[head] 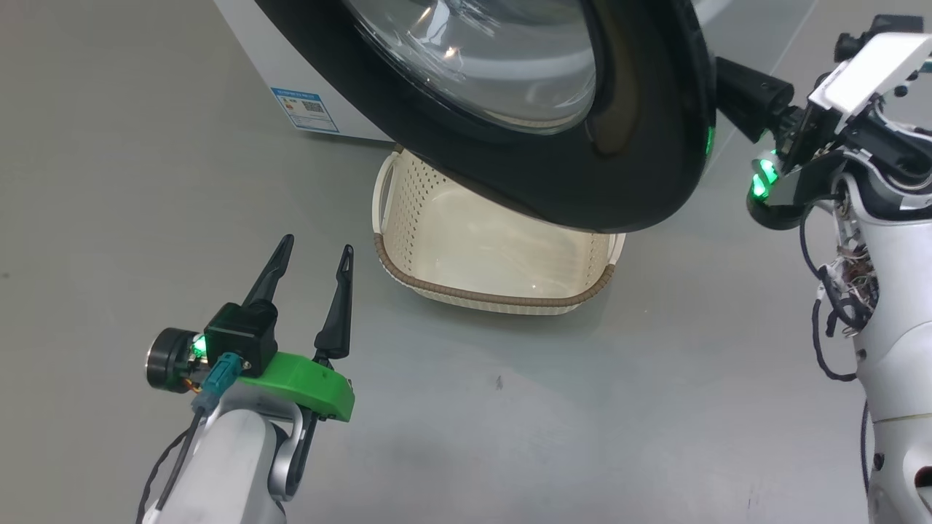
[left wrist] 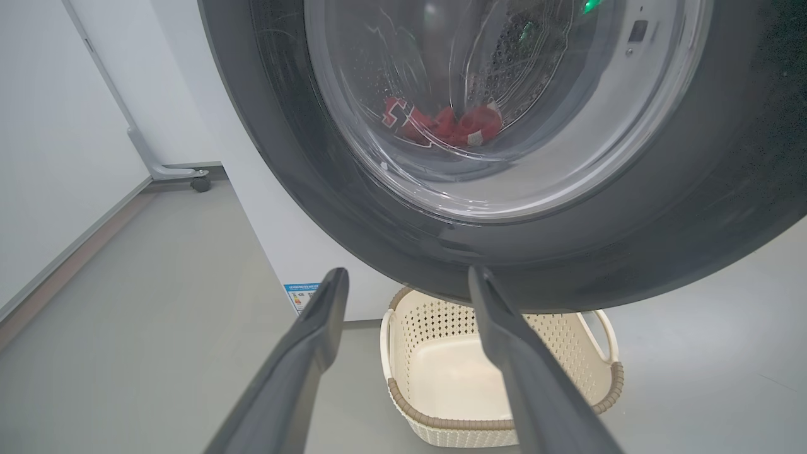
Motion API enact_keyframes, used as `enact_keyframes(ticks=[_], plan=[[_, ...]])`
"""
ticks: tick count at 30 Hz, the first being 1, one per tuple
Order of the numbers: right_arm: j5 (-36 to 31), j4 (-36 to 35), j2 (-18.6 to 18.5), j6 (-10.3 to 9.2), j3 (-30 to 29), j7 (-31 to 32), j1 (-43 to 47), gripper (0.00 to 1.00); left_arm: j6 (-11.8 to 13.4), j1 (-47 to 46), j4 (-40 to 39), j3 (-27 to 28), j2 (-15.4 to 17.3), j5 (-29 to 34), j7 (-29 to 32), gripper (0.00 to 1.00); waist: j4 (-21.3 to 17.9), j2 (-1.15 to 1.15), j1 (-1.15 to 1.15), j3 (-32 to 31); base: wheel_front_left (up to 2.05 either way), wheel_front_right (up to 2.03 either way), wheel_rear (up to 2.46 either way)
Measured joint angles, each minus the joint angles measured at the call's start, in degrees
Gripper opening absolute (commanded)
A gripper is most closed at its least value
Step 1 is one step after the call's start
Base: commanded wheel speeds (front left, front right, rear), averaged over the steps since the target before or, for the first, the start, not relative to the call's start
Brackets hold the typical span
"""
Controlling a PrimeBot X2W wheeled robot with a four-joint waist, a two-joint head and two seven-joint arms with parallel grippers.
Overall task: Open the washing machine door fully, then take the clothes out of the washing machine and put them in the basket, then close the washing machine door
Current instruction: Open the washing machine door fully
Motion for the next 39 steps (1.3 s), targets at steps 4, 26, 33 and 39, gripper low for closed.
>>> enact_keyframes(ticks=[4,26,33,39], plan=[[0.77,-0.01,1.59,1.49,0.76,1.19,1.92,0.00,0.00,0.04,0.65,-0.07,0.00,0.00,0.00,1.00,-0.57,0.00,0.00,-0.87,0.00,0.00,0.00],[2.30,-0.05,6.12,3.99,7.92,3.00,8.12,0.00,-0.03,0.81,2.19,-0.65,0.01,0.03,0.00,1.00,-3.02,0.00,0.00,-5.47,0.00,0.00,0.00],[2.99,-0.09,6.45,4.50,10.96,3.36,11.13,0.00,-0.10,1.85,2.80,-1.20,0.02,0.03,0.00,1.00,-2.45,0.00,0.00,-7.31,0.00,0.00,0.00],[3.18,-0.80,6.44,4.53,13.38,3.14,12.41,0.00,-0.10,2.65,2.91,-1.49,0.03,0.03,0.00,1.00,-1.67,0.00,0.00,-8.61,0.00,0.00,0.00]])
